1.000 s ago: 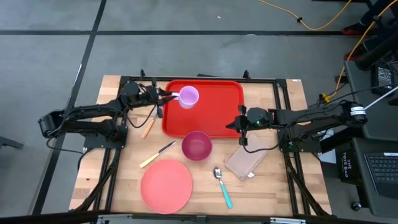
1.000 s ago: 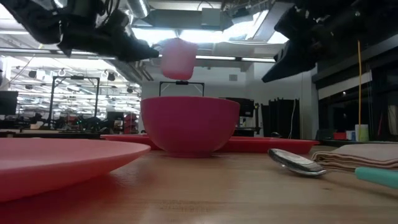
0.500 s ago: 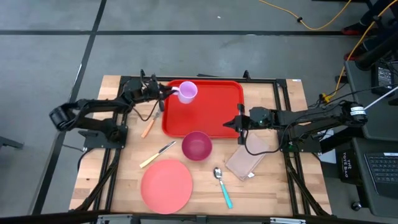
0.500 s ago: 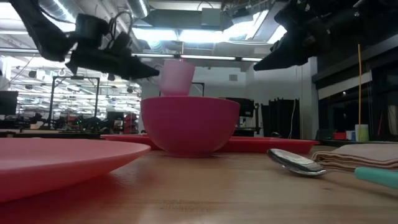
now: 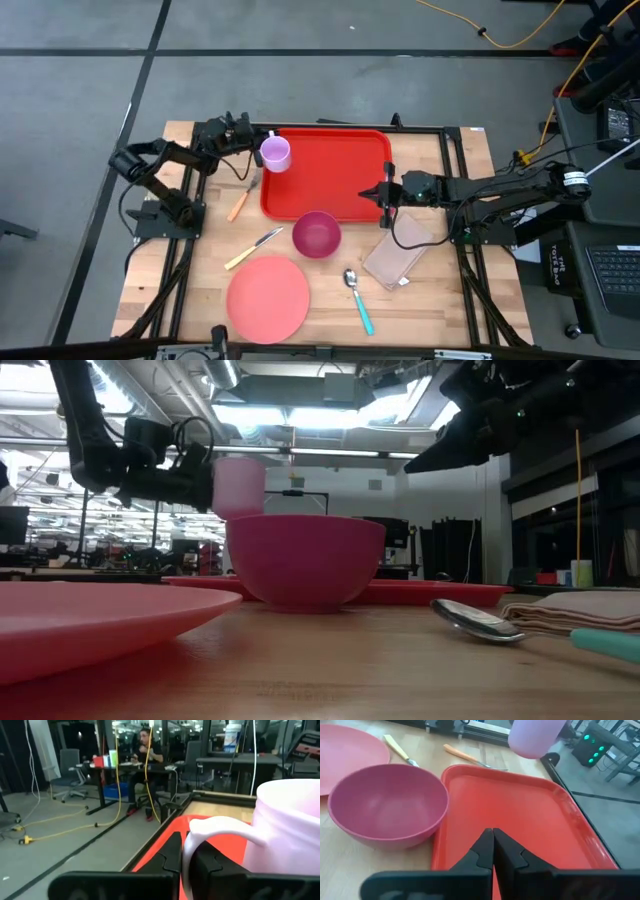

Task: Set up tray
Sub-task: Put the light purple mug on the red tray

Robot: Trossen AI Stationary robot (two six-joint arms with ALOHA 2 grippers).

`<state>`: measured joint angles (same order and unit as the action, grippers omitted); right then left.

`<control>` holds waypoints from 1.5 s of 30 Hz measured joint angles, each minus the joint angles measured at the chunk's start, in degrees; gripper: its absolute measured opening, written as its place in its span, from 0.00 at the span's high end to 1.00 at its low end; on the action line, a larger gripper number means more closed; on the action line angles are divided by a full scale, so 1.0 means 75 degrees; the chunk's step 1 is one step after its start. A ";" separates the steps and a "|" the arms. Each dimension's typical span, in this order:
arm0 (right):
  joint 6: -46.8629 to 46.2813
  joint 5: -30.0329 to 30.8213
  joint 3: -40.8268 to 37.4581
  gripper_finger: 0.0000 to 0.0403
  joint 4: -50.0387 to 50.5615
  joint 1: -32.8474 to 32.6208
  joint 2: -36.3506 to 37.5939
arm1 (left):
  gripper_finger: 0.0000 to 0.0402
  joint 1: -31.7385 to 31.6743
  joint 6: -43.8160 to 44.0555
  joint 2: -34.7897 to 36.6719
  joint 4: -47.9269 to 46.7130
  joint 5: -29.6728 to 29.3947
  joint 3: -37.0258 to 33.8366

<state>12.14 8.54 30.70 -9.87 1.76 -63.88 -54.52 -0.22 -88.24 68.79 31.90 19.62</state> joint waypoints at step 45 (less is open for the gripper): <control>0.0024 -0.0012 0.0003 0.98 -0.0431 -0.0003 -0.0003 | 0.99 0.0783 0.0795 -0.3007 0.2002 -0.4633 0.0792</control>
<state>12.32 8.45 30.72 -13.10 1.74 -63.90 -48.65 5.75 -110.79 83.80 -2.84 25.55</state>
